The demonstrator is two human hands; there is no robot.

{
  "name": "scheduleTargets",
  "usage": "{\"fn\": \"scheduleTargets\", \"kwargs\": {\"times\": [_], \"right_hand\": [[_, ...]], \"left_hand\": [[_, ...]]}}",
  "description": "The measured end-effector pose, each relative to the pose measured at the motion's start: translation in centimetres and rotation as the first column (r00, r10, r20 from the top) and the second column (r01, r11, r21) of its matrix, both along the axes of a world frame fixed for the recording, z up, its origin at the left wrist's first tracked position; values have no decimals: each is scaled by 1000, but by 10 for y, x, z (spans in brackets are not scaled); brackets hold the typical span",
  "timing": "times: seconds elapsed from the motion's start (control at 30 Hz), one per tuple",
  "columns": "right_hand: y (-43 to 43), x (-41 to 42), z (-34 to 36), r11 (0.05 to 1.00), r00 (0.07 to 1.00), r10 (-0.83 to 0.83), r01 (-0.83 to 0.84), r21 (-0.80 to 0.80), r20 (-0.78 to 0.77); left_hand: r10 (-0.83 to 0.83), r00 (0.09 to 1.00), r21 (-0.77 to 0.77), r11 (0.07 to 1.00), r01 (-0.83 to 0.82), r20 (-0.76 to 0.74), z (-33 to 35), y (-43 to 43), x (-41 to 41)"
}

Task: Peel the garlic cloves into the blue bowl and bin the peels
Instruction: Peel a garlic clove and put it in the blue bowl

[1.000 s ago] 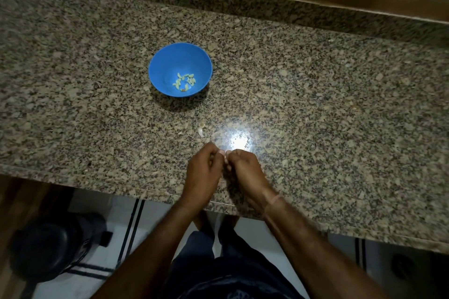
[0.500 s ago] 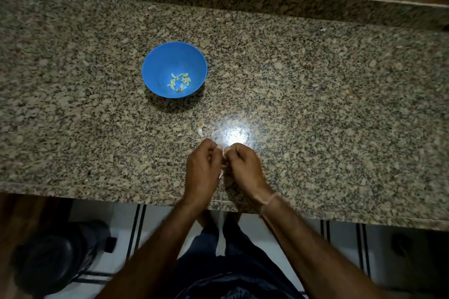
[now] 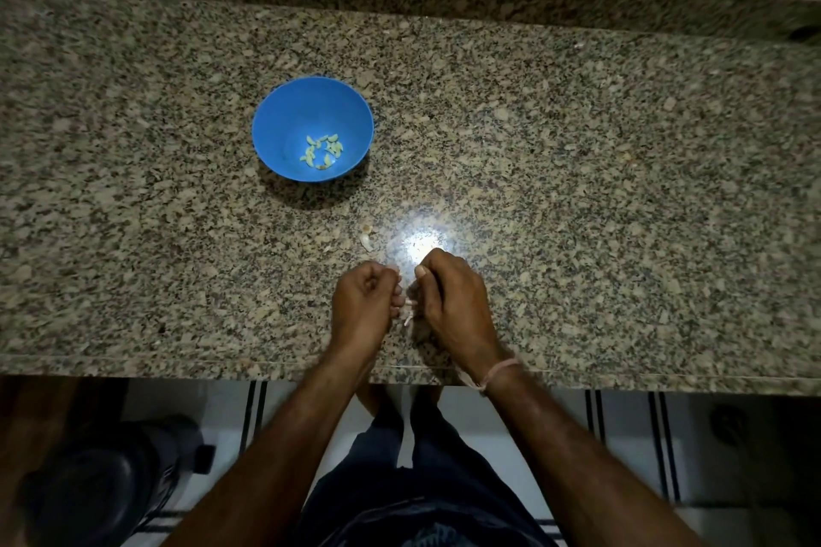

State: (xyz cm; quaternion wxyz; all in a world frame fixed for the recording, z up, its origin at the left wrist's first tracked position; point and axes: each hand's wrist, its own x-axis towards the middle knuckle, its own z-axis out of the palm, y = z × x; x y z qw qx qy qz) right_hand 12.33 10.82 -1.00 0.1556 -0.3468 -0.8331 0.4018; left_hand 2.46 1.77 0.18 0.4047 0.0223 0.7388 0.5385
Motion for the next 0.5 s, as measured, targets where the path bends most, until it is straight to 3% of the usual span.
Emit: {"fn": "scheduleTargets", "kwargs": {"times": [0.23,0.3,0.4,0.5], "right_hand": [[4,7,-1,978,992,-51,26,208,115],[3,5,4,995,995,-49,41,91,86],[2,3,11,962,992,-111,95,-255,-51],[1,5,12,940,987,-133,96,-327,-92]], "left_hand": [[-43,994,22,999,45,-101,0,-3,0],[-48,997,16,999,49,-66,-1,-2,1],[-50,999,25,998,50,4,-2,-2,0],[-95,995,17,995,95,-26,0,-3,0]]}}
